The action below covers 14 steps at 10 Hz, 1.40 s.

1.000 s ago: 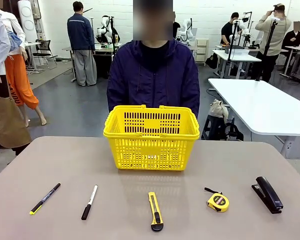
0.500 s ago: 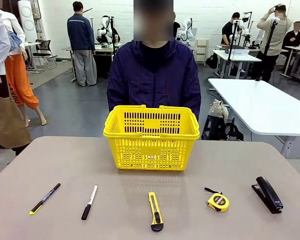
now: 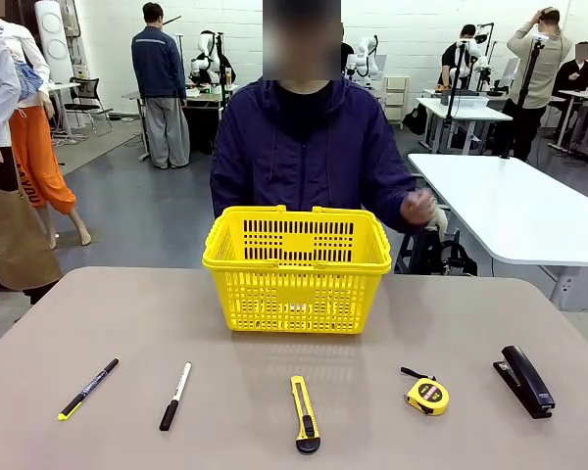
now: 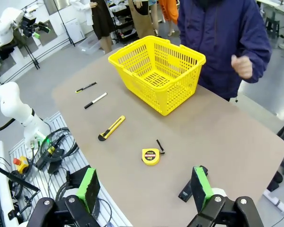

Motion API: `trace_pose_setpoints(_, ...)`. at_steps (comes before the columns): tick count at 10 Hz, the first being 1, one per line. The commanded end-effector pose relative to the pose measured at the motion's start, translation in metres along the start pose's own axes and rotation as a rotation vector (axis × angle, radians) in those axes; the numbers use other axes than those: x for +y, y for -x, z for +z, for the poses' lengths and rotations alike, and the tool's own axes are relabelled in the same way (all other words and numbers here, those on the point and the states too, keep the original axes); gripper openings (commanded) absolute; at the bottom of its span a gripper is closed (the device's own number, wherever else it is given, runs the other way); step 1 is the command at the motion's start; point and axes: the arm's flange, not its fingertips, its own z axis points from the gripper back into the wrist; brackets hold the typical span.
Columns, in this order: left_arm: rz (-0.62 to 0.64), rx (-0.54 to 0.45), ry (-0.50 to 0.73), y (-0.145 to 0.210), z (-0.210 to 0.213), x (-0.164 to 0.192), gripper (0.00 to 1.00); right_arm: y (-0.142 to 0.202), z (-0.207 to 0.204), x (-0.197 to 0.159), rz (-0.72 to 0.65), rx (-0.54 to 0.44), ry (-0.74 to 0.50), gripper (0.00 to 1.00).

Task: Place the items the person wants into the basket.
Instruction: Pick up the item the person points to and place it in the Market Basket.

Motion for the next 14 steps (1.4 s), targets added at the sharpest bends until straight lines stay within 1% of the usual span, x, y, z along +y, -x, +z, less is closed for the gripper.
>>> trace_pose_setpoints(1, -0.006, -0.011, 0.008, 0.000, 0.001, 0.000, 1.00, 0.000, -0.002, 0.000, 0.010, -0.009, -0.014, 1.00)
trace_pose_setpoints(10, -0.006, -0.011, 0.008, 0.000, 0.001, 0.000, 1.00, 0.000, 0.000, 0.000, 0.001, 0.001, -0.001, 1.00)
trace_pose_setpoints(12, -0.006, -0.011, 0.008, 0.000, 0.001, 0.000, 1.00, -0.018, -0.062, 0.008, -0.083, 0.232, 0.084, 1.00)
trace_pose_setpoints(13, -0.006, -0.011, 0.008, 0.000, 0.001, 0.000, 1.00, -0.019, -0.098, 0.013, -0.113, 0.388, 0.115, 1.00)
trace_pose_setpoints(14, -0.006, -0.011, 0.008, 0.000, 0.001, 0.000, 1.00, -0.019, -0.131, 0.022, -0.063, 0.481, 0.125, 1.00)
